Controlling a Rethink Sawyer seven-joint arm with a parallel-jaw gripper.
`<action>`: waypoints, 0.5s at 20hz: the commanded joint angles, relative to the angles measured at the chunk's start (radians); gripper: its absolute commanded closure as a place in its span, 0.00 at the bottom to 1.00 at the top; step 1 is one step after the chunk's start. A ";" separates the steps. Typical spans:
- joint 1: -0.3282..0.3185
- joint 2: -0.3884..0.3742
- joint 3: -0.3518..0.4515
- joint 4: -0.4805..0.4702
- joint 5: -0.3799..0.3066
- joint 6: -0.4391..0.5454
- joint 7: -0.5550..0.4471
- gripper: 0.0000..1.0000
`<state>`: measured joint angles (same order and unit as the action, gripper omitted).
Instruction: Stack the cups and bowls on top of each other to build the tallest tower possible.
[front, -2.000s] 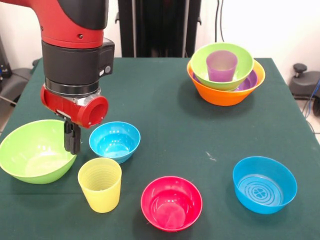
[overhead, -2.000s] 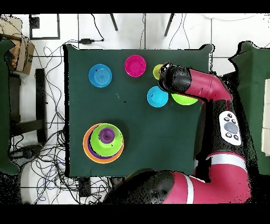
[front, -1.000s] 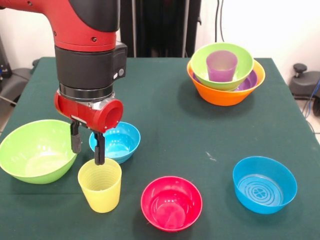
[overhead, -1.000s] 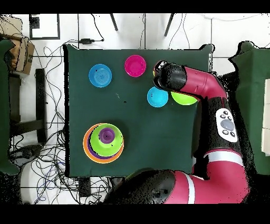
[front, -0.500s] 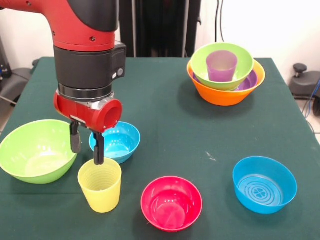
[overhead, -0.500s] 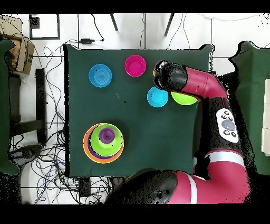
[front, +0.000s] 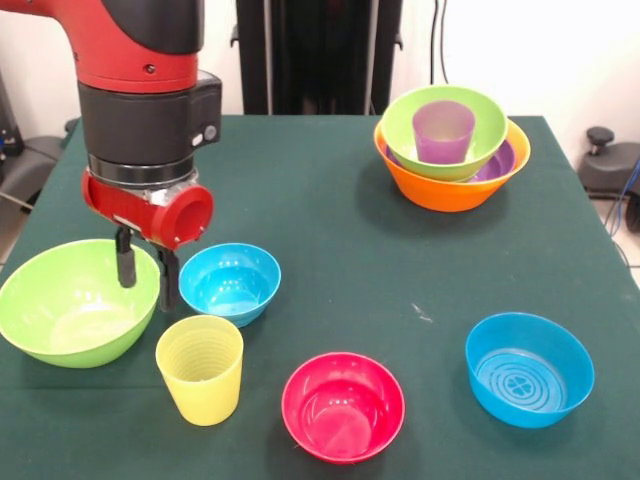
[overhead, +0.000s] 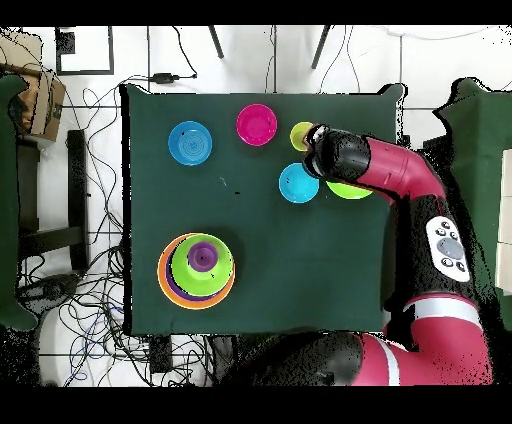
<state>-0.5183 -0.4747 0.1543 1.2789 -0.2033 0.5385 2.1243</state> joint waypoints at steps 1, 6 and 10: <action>-0.019 -0.007 0.103 0.106 -0.112 -0.050 -0.192 0.00; -0.036 0.040 0.115 0.120 -0.157 -0.139 -0.152 0.00; -0.049 0.096 0.128 0.090 -0.192 -0.197 -0.146 0.00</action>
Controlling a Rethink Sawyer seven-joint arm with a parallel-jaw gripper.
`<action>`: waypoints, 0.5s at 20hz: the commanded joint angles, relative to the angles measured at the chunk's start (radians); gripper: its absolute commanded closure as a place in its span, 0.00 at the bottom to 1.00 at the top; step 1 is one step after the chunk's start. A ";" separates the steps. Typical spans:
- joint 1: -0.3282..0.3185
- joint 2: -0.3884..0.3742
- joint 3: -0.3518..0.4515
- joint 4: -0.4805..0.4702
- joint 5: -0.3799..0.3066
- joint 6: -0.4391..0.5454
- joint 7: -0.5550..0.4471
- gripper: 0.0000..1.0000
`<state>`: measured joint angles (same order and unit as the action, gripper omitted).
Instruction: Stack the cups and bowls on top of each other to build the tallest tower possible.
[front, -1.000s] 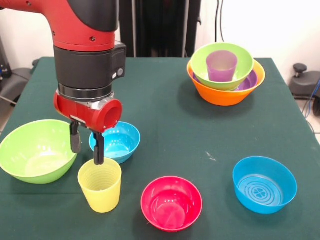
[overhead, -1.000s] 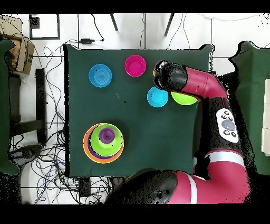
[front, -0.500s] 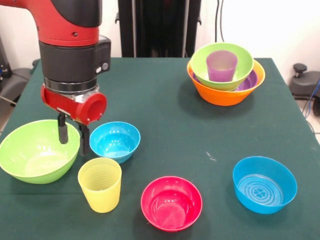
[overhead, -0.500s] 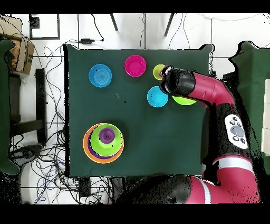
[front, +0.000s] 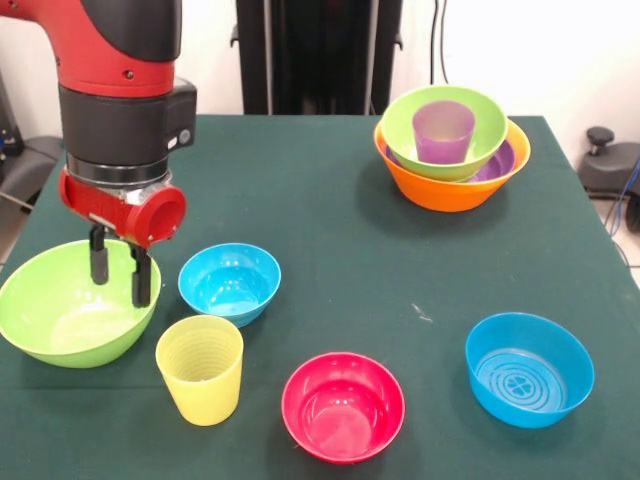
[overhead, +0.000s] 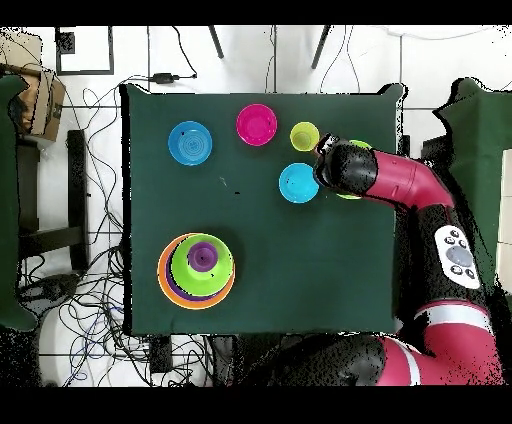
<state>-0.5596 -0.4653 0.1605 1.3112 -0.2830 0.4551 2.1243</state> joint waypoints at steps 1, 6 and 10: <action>-0.013 0.100 0.127 0.049 -0.120 -0.124 -0.149 0.00; -0.029 0.107 0.148 0.042 -0.136 -0.120 -0.158 0.00; -0.039 0.092 0.159 0.055 -0.144 -0.102 -0.155 0.00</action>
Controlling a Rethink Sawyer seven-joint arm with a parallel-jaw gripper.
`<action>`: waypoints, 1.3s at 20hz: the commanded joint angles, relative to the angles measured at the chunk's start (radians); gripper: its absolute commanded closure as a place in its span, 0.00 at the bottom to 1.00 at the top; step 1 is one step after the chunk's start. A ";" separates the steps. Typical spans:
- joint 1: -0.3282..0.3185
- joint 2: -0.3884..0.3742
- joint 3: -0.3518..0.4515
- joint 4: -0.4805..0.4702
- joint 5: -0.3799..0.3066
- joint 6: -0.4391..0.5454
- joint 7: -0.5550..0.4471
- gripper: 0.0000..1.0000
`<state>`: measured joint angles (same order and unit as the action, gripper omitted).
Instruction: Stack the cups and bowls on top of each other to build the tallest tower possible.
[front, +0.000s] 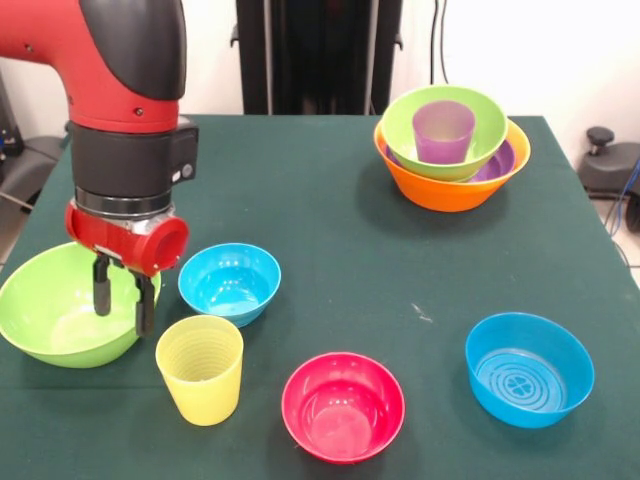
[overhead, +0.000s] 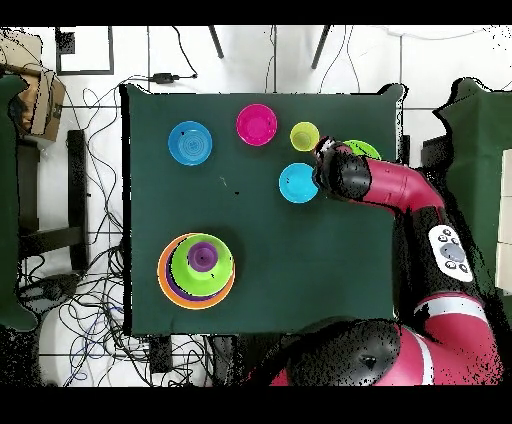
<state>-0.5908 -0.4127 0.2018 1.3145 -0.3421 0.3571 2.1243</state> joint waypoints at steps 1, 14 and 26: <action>-0.008 0.036 0.119 0.054 -0.088 -0.002 -0.151 0.00; -0.017 0.050 0.143 0.046 -0.111 -0.011 -0.136 0.00; -0.004 0.048 0.160 0.028 -0.102 0.040 -0.147 1.00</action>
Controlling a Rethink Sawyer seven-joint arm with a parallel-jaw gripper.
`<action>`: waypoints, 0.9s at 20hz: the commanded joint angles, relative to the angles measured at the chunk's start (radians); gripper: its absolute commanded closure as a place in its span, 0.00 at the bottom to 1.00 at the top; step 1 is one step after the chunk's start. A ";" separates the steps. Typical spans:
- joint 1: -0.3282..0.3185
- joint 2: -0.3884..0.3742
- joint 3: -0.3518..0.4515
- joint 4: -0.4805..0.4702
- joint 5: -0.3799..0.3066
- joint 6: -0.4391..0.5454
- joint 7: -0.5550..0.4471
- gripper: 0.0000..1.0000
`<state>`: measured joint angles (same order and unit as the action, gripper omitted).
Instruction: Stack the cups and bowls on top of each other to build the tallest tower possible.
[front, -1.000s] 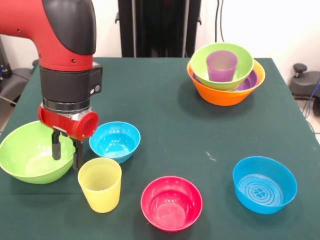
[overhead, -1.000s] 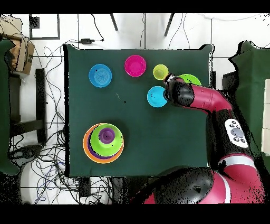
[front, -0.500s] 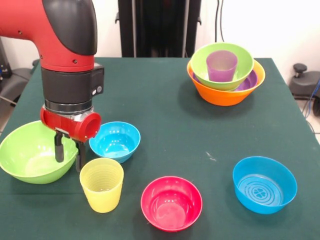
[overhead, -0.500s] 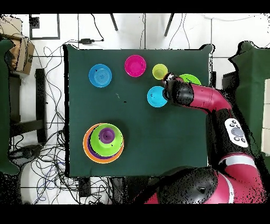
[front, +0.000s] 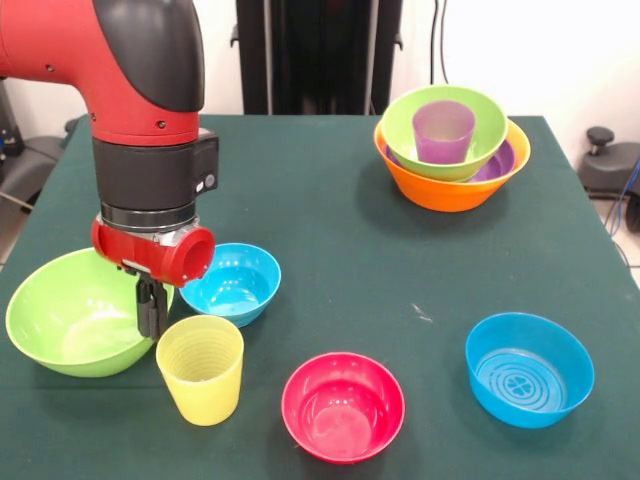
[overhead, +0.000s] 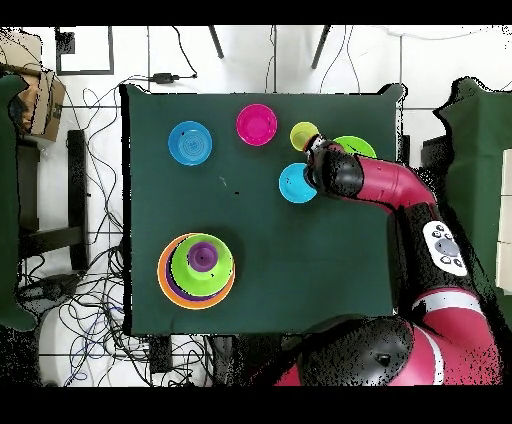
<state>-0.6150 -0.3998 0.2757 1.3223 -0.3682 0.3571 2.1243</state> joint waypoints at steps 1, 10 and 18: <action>0.024 0.031 0.084 0.021 -0.073 0.045 -0.143 1.00; 0.063 -0.026 0.064 0.023 -0.034 0.127 -0.112 1.00; 0.091 -0.160 0.051 0.036 0.025 0.319 -0.106 1.00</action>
<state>-0.5646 -0.4780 0.2777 1.3233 -0.3608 0.4805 2.1243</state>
